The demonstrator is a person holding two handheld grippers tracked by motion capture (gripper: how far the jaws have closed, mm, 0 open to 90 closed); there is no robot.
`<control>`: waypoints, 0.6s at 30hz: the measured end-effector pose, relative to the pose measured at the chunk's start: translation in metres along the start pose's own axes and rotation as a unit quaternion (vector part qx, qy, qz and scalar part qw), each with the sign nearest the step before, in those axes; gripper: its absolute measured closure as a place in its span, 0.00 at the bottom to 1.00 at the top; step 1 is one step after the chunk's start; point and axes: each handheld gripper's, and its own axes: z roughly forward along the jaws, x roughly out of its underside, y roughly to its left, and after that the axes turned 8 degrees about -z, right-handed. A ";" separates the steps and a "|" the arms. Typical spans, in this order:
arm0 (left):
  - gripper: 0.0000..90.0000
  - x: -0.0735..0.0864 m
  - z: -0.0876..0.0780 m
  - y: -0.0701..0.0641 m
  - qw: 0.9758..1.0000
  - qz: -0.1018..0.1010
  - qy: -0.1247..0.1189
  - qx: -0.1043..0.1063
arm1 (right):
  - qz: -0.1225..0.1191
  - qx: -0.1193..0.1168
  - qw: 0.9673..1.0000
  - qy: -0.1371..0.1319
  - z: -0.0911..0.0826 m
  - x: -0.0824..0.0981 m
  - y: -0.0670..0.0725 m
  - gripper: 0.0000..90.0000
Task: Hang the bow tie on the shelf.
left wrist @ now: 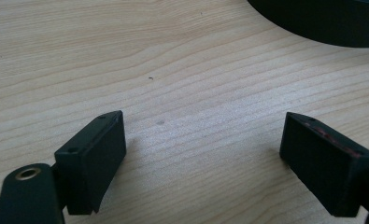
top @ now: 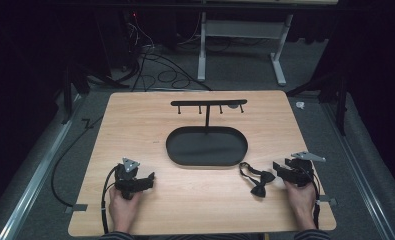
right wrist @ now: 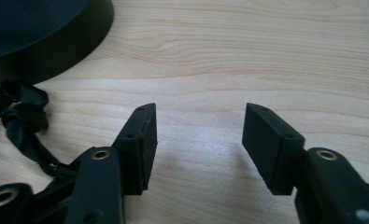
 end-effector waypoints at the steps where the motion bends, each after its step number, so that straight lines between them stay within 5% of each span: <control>1: 0.17 0.000 0.000 0.000 1.000 0.000 0.000 0.000 | -0.004 0.001 1.000 -0.004 -0.001 0.000 0.001 0.55; 18: 0.17 0.000 0.000 0.000 1.000 0.000 0.000 0.000 | -0.019 -0.026 0.999 -0.023 -0.019 0.001 0.015 0.57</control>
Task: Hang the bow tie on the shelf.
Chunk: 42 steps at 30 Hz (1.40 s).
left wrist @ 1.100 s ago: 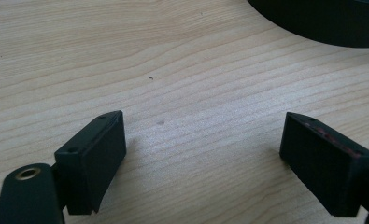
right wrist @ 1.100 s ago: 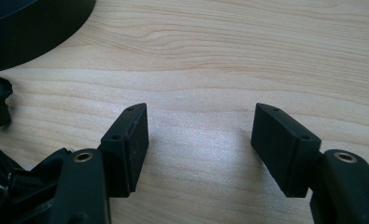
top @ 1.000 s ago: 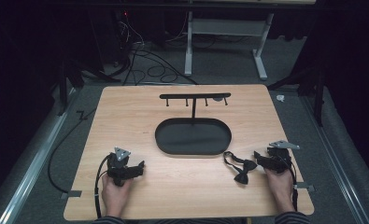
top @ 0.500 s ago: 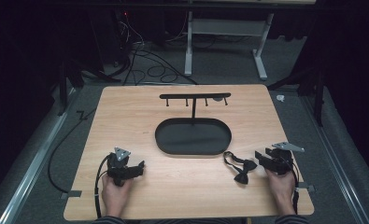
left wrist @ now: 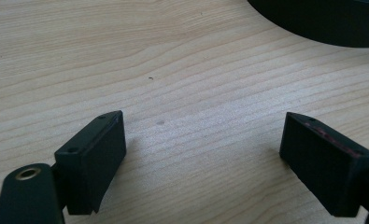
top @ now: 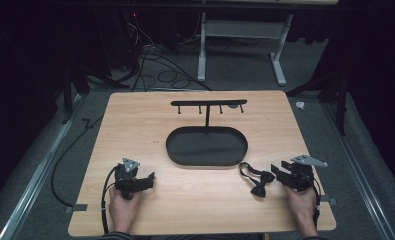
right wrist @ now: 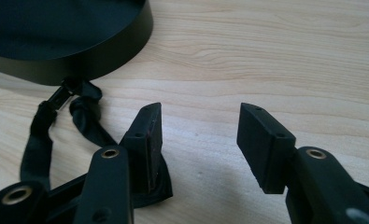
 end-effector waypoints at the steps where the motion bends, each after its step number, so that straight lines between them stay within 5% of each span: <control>1: 0.17 0.000 0.000 0.000 1.000 0.000 0.000 0.000 | 0.000 0.000 1.000 0.000 0.000 0.000 0.000 0.57; 30: 0.17 0.000 0.000 0.000 1.000 0.000 0.000 0.000 | -0.033 -0.049 0.998 -0.016 -0.015 -0.012 0.033 0.66; 42: 0.17 0.000 0.000 0.000 1.000 0.000 0.000 0.000 | -0.046 -0.074 0.996 -0.013 -0.005 -0.024 0.045 0.69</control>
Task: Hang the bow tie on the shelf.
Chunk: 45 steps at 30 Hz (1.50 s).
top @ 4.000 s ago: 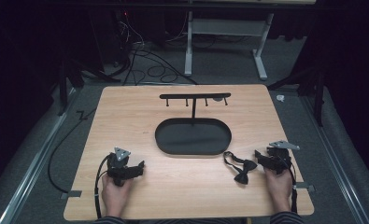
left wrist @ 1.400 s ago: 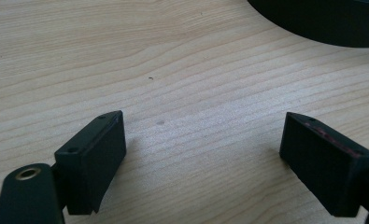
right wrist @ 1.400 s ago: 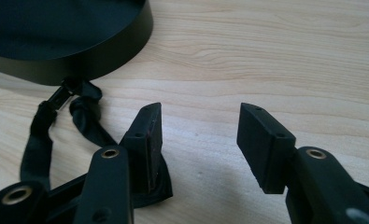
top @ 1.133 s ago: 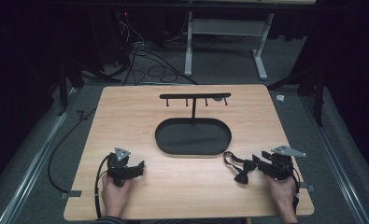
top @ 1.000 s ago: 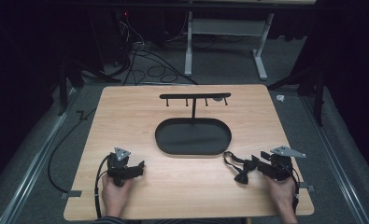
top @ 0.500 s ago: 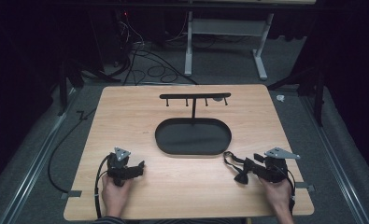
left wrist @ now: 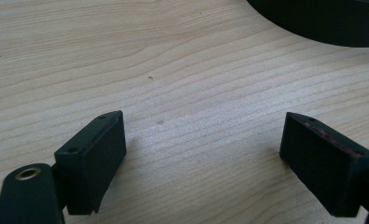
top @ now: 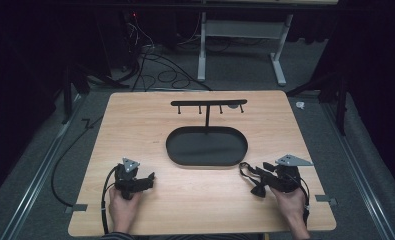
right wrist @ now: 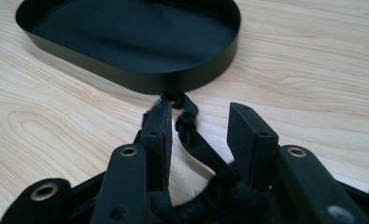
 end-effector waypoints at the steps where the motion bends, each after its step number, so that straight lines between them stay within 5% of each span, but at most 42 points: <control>1: 0.17 0.000 0.000 0.000 1.000 0.000 0.000 0.000 | 0.000 0.000 1.000 0.000 0.000 0.000 0.000 0.69; 23: 0.17 0.000 0.000 0.000 1.000 0.000 0.000 0.000 | -0.007 -0.015 0.999 0.045 0.036 -0.007 -0.001 0.72; 45: 0.17 0.000 0.000 0.000 1.000 0.000 0.000 0.000 | -0.007 -0.021 0.997 0.073 0.046 0.001 -0.003 0.84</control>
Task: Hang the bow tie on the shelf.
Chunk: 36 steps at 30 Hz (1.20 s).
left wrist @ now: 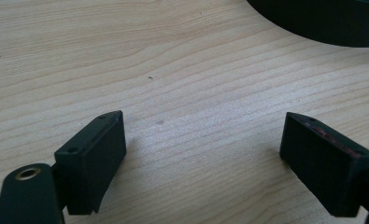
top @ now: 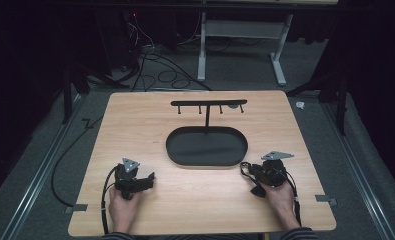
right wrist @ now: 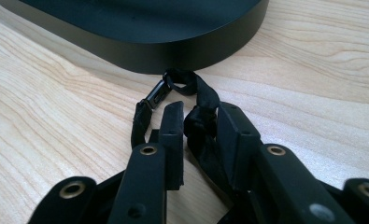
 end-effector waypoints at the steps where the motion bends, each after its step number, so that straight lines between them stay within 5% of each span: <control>1: 0.17 0.000 0.000 0.000 1.000 0.000 0.000 0.000 | 0.000 0.000 1.000 0.000 0.000 0.000 0.000 0.84; 12: 0.17 0.000 0.000 0.000 1.000 0.000 0.000 0.000 | -0.006 0.006 1.000 -0.009 -0.005 0.003 0.000 0.90; 36: 0.17 0.000 0.000 0.000 1.000 0.000 0.000 0.000 | -0.014 0.027 0.997 -0.073 -0.050 -0.003 -0.002 0.91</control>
